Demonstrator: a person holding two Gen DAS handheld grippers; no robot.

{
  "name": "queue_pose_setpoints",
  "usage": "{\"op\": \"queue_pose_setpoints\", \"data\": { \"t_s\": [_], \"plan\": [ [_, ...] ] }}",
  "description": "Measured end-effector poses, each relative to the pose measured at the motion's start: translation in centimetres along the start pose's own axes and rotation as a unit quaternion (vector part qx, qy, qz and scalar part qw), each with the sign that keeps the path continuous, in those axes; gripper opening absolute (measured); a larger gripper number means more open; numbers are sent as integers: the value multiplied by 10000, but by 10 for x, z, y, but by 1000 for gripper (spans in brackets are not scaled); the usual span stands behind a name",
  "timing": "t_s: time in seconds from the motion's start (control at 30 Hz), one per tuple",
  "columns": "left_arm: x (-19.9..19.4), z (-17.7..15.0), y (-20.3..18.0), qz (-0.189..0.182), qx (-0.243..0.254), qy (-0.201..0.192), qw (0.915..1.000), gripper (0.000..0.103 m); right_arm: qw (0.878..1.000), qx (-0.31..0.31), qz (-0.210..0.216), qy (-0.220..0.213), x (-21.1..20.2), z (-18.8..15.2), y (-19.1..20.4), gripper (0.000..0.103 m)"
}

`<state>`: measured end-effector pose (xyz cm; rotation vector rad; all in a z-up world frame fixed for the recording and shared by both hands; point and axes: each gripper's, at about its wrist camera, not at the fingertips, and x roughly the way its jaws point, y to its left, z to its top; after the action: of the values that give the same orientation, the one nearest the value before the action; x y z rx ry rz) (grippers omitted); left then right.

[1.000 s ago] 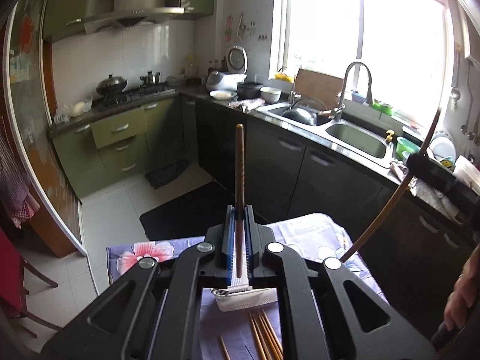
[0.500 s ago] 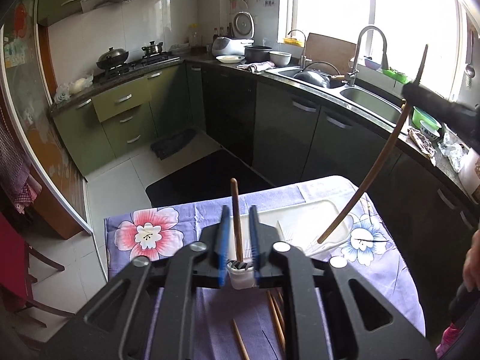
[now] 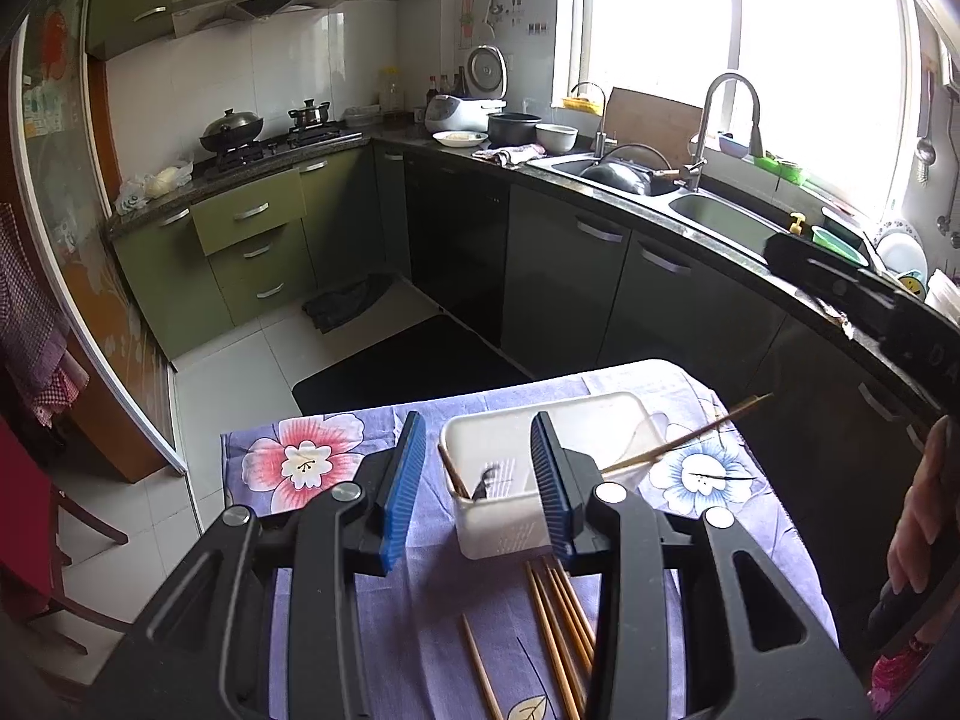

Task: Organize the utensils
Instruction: 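Carry the chopstick upright into the caddy with the left gripper while the right drops its chopstick in, then grasp another wooden chopstick with the left gripper while the right gripper grasps one too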

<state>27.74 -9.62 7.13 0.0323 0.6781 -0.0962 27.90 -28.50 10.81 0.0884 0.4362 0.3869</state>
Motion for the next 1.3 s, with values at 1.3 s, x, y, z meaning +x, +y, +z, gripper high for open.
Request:
{"op": "queue_pose_setpoints", "data": {
  "t_s": [1.3],
  "plan": [
    [119,-185,0,441,-300,2645,9629,12,9459,19,241,3235,104,-230,1,25]
  ]
}}
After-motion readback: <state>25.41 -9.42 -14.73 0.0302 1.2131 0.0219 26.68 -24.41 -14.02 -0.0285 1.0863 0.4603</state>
